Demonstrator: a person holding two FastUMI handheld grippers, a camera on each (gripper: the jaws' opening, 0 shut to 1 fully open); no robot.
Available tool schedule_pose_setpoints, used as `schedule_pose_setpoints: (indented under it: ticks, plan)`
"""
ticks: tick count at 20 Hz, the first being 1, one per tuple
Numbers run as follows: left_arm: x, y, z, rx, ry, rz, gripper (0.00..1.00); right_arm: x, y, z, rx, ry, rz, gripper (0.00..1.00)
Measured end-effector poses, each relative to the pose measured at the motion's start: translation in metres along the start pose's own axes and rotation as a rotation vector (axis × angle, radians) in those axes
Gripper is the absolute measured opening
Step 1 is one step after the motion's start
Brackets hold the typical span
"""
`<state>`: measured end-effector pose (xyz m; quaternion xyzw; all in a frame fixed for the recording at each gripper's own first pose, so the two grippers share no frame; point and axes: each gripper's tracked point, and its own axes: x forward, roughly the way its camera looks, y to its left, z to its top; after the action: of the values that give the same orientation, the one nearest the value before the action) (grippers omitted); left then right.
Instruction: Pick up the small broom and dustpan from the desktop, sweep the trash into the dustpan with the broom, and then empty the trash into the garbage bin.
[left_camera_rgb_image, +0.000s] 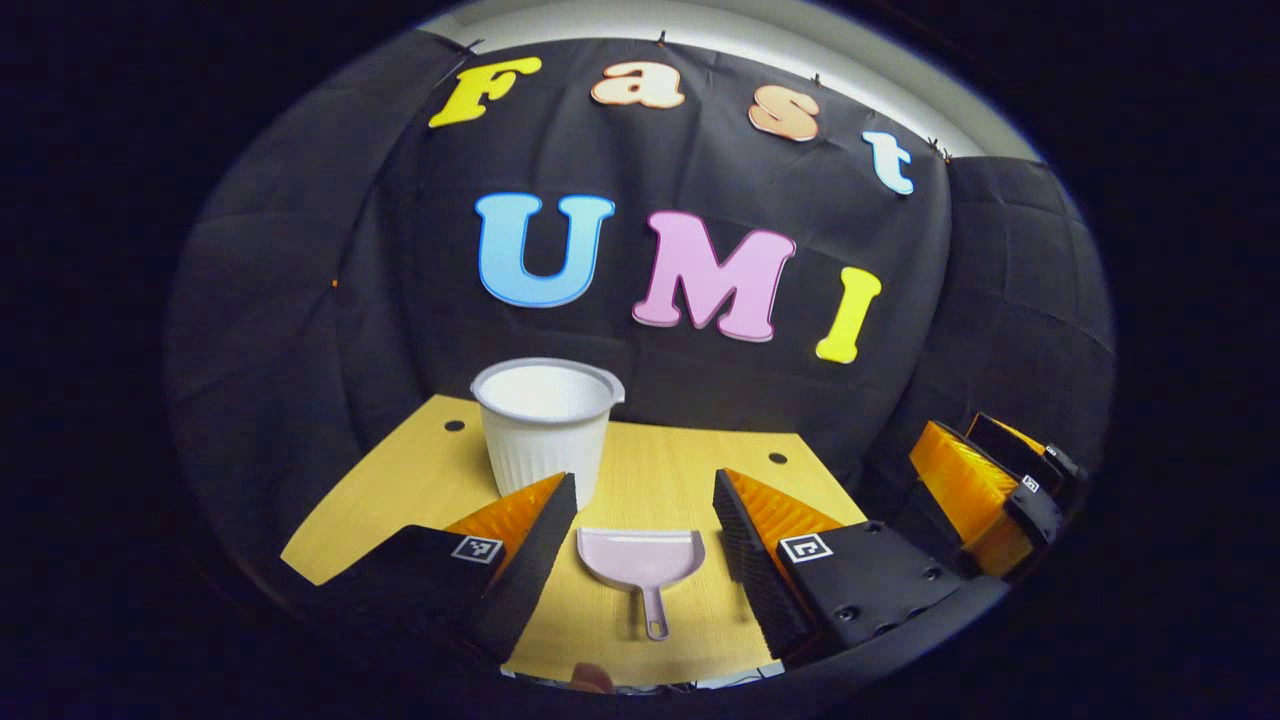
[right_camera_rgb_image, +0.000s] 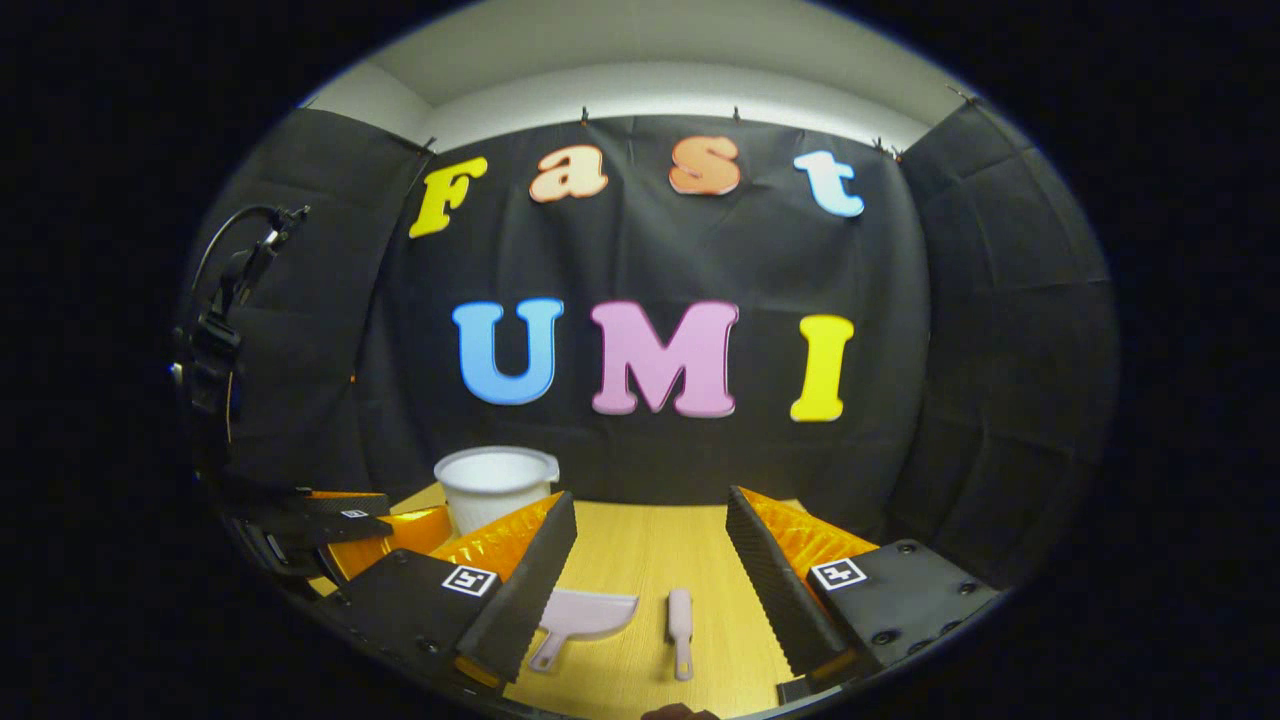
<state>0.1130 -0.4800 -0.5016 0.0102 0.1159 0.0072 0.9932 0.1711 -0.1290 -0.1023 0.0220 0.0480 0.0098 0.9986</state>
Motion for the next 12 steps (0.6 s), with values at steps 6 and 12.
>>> schedule_pose_setpoints:
  ticks: [6,12]
  plan:
    - [-0.038,0.001,0.043,0.091,-0.234,0.023,0.81,-0.009,0.011,0.002,-0.055,-0.095,0.003,0.97]
    - [-0.053,0.011,0.041,0.086,-0.245,0.073,0.82,-0.015,0.009,0.012,-0.015,-0.148,0.030,0.90]
